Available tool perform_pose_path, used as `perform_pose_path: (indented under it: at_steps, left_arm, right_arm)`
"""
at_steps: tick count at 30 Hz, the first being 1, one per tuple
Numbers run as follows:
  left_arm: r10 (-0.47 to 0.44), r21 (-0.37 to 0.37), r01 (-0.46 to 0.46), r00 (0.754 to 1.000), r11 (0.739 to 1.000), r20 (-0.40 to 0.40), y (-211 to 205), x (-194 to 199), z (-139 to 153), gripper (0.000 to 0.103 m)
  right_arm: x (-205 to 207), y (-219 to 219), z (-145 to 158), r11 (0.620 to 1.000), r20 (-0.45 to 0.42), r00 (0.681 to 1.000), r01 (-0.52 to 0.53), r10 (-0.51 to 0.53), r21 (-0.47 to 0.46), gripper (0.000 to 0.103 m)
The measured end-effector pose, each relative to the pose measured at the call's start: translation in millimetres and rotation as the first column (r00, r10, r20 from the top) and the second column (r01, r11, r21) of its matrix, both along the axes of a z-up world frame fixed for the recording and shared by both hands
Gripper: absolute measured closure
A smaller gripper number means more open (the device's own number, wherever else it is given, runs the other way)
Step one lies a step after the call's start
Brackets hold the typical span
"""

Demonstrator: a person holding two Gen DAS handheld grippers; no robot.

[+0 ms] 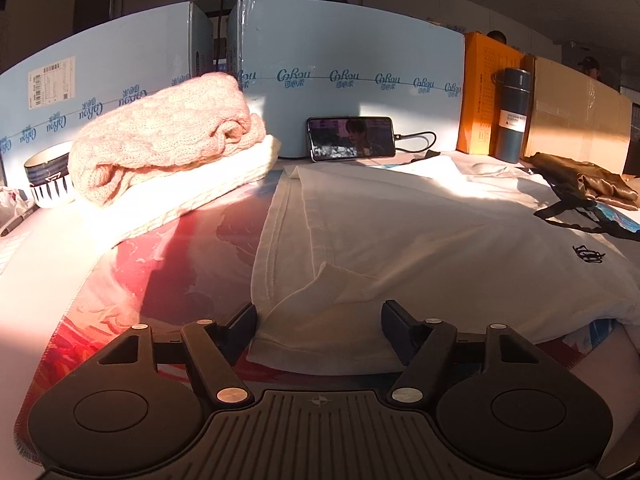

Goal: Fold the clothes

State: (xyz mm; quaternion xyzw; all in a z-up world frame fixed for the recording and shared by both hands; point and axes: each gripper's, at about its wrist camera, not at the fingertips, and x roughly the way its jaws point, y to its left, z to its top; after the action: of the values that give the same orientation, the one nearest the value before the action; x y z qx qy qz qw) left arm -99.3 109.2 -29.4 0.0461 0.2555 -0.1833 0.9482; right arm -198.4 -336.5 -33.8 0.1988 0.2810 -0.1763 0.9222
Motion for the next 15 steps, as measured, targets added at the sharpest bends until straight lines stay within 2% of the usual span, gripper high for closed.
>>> perform_pose_path:
  at_steps: [1,2,3,4,6,7,9,10,12,15]
  left_arm:
    - [-0.013,-0.005,0.013,1.000,1.000,0.005,-1,-2,0,0.049]
    - [-0.025,-0.006,0.025,1.000,1.000,0.010,-2,-3,0,0.058]
    - [-0.037,-0.007,0.037,0.999,0.999,0.014,-2,-5,0,0.069]
    - [-0.047,-0.014,0.047,0.999,0.999,0.014,-2,-5,0,0.075]
    - [-0.052,-0.028,0.052,0.999,0.998,0.010,-2,-6,1,0.086]
    - [-0.052,-0.036,0.052,0.999,0.998,0.007,-1,-7,2,0.089]
    - [-0.066,-0.099,0.064,0.998,0.993,-0.018,5,-10,4,0.091]
    - [-0.070,-0.123,0.066,0.997,0.990,-0.028,7,-12,5,0.091]
    - [-0.066,-0.158,0.059,0.997,0.986,-0.041,11,-14,7,0.091]
    - [-0.040,-0.165,0.033,0.998,0.986,-0.042,16,-19,10,0.091]
  right_arm:
    - [0,3,-1,1.000,-0.002,1.000,-0.017,0.017,-0.011,0.058]
    - [-1,6,-1,0.999,-0.002,0.999,-0.037,0.037,-0.014,0.061]
    - [0,7,-1,0.998,0.001,0.998,-0.060,0.060,-0.010,0.072]
    - [0,8,-2,0.997,0.006,0.997,-0.078,0.078,0.000,0.084]
    - [1,9,-3,0.997,0.017,0.997,-0.080,0.080,-0.005,0.089]
    - [0,11,-3,0.997,0.013,0.997,-0.072,0.073,-0.041,0.090]
    - [-3,17,-1,0.985,-0.007,0.999,-0.048,0.048,-0.166,0.090]
    - [-4,15,-1,0.982,-0.012,0.999,-0.044,0.043,-0.182,0.090]
    - [-6,5,0,0.988,-0.015,0.999,-0.046,0.044,-0.147,0.090]
    - [-3,2,0,0.985,-0.028,0.999,-0.050,0.046,-0.164,0.090]
